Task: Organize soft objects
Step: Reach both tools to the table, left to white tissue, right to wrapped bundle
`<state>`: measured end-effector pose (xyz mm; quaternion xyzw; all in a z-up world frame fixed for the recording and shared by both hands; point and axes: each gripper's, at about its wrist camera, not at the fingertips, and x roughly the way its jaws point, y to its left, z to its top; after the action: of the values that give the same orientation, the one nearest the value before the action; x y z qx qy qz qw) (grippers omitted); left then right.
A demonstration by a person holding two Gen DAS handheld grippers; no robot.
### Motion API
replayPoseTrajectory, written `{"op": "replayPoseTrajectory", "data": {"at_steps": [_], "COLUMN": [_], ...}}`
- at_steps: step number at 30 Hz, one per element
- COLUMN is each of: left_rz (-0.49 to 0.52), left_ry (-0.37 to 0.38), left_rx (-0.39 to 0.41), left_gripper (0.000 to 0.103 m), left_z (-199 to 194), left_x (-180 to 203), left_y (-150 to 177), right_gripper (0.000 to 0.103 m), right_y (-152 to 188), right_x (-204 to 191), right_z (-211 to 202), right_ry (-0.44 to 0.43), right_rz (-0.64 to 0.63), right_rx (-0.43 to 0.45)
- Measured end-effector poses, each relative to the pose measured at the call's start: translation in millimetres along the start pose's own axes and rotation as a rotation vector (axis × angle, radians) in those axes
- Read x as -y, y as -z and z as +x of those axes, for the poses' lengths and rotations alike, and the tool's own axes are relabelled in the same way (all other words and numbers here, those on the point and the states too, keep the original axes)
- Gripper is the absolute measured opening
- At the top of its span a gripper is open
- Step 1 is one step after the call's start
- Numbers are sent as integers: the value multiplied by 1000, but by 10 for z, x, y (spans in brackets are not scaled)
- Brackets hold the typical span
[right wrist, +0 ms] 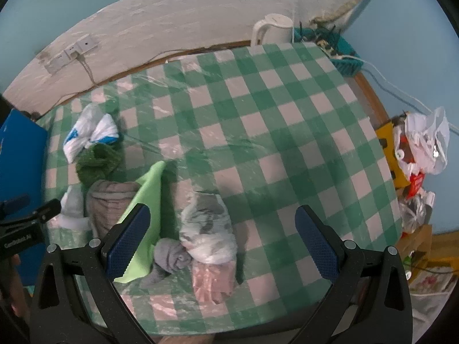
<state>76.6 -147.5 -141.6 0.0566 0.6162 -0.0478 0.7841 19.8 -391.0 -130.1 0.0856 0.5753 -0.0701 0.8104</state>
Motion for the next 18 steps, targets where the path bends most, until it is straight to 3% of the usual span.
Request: {"op": "replayPoseTrajectory", "data": {"at_steps": [18], "left_rz": [19], "left_ry": [-27], "left_rx": [-89], "left_gripper": [89], "left_z": [563], "left_x": [0], "left_y": [-174], "right_gripper": [98], "right_y": [83], "right_x": [-2], "right_z": [391], "right_ry": [-15], "right_rz": [-18], "right_rx": [-108]}}
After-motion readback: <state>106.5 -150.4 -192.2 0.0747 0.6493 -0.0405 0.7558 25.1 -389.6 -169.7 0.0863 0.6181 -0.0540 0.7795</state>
